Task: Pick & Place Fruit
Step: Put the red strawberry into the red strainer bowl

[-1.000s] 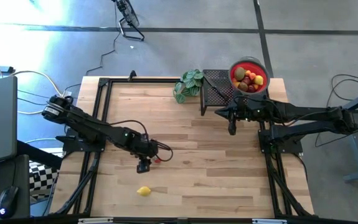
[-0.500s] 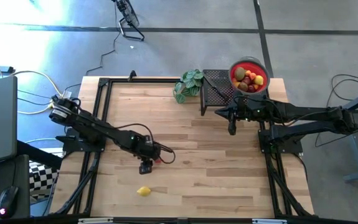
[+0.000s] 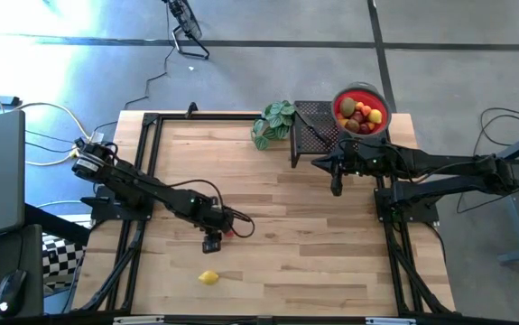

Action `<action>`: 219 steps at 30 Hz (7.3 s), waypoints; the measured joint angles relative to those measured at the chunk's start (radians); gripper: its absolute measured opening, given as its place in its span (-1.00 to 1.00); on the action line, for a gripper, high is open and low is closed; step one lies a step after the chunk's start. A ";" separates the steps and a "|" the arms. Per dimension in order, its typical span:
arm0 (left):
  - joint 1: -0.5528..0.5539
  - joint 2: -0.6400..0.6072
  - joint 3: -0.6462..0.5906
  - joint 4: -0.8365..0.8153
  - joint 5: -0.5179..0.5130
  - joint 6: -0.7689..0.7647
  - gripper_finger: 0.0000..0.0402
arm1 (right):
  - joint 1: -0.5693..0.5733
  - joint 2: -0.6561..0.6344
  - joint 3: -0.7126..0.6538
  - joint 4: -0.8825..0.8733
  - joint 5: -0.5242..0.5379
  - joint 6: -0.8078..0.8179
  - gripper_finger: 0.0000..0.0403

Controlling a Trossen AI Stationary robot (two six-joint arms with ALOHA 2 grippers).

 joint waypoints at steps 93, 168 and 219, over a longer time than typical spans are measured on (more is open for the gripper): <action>0.011 -0.003 0.003 0.044 0.004 0.014 -0.99 | 0.001 0.000 -0.001 -0.007 -0.001 0.000 -0.99; 0.615 -0.003 0.672 0.388 0.449 0.510 -1.00 | 0.001 0.262 -0.001 0.828 0.032 -0.271 0.61; 0.583 0.030 0.672 0.397 0.453 0.529 -1.00 | -0.008 0.262 -0.001 0.899 -0.059 -0.312 0.12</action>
